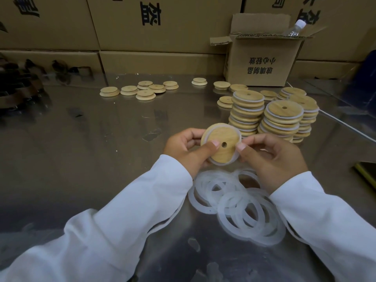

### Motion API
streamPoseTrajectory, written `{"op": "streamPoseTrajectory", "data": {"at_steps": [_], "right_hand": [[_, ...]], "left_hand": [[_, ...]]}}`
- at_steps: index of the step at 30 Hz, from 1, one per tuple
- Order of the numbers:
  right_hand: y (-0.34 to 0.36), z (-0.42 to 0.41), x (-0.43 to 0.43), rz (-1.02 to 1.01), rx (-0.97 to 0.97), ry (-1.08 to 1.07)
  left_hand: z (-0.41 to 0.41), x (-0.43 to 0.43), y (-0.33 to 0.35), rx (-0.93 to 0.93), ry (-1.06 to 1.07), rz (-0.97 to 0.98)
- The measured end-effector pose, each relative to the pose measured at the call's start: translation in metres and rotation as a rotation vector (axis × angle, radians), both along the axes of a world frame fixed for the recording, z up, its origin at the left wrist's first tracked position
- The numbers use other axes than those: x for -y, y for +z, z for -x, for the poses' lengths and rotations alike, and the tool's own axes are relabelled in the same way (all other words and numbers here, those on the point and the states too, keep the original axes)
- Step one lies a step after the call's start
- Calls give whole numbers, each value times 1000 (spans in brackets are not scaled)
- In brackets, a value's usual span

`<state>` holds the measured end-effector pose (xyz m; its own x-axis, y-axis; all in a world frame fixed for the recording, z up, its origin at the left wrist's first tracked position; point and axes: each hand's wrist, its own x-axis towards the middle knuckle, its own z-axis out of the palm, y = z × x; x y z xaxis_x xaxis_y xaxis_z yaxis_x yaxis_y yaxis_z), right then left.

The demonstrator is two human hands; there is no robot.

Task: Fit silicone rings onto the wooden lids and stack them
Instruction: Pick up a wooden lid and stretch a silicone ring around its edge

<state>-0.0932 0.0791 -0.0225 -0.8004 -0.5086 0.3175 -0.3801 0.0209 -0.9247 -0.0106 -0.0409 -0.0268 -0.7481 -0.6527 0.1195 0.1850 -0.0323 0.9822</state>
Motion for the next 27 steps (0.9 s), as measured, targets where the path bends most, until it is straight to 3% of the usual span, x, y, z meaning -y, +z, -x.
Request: {"op": "streamPoseTrajectory", "data": {"at_steps": [6,17,20,27], "right_hand": [[0,3,-2,-111,-90,-137],[6,8,-2,-249,-17,12],[7,8,-4,-213,0,54],[10,6,-5,-60,286,156]], "left_hand": [[0,0,-1,-12,-7,20],[3,7,1,-93,-104,-206],[2,10,1,-93,-122,-175],[1,6,1,-114,-153,-203]]}}
